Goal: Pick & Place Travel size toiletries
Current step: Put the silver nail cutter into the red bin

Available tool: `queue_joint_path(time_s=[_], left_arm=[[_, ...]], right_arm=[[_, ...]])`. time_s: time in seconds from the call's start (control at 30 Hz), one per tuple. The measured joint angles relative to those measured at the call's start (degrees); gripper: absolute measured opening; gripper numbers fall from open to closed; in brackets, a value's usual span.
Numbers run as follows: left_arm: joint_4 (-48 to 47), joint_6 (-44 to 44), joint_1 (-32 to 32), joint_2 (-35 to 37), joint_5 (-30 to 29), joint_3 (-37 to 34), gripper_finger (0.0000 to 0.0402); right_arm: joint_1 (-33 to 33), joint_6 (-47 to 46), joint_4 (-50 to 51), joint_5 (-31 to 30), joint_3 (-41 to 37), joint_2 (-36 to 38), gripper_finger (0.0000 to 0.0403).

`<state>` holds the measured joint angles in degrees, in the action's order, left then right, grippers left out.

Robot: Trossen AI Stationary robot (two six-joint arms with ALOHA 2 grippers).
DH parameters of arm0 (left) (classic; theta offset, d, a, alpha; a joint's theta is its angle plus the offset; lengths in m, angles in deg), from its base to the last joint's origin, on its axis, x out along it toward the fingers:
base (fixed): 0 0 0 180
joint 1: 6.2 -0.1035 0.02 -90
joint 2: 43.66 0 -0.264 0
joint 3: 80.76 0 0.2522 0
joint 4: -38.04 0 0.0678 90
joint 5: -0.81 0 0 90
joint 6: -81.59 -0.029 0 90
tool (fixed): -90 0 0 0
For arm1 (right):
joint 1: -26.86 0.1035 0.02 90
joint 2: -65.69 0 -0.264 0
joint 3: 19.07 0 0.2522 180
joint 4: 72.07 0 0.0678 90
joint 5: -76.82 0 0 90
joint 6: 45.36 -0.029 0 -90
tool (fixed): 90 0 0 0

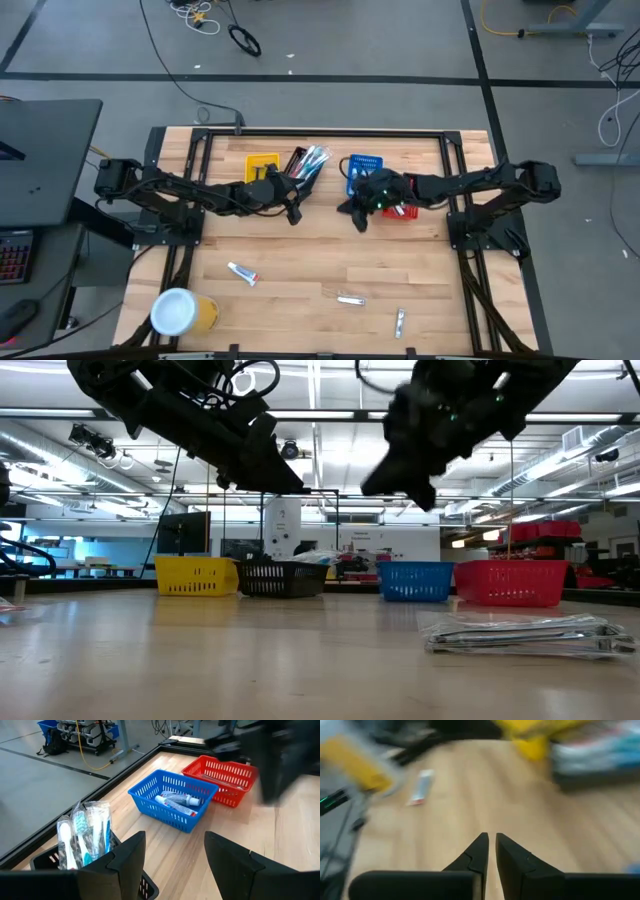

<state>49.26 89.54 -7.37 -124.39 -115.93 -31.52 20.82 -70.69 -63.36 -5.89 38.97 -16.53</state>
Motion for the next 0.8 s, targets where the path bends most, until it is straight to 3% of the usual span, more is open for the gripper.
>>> queue_joint_path(time_s=[0.17, 0.37, 0.8], left_arm=[[-0.26, 0.00, 0.00, 0.00, 0.00, 0.00, 0.0211], [-0.32, 0.02, 0.00, 0.00, 0.02, 0.00, 0.0211], [-0.32, 3.02, 0.00, 0.00, 0.02, 0.00, 0.0211]], right_arm=[[7.97, 7.60, -5.31, 1.07, 0.00, -0.03, 0.0044], [16.90, 8.92, -9.49, -11.27, 0.00, -1.66, 0.0044], [22.16, 9.14, -8.98, -14.68, -0.04, -5.14, 0.0044]])
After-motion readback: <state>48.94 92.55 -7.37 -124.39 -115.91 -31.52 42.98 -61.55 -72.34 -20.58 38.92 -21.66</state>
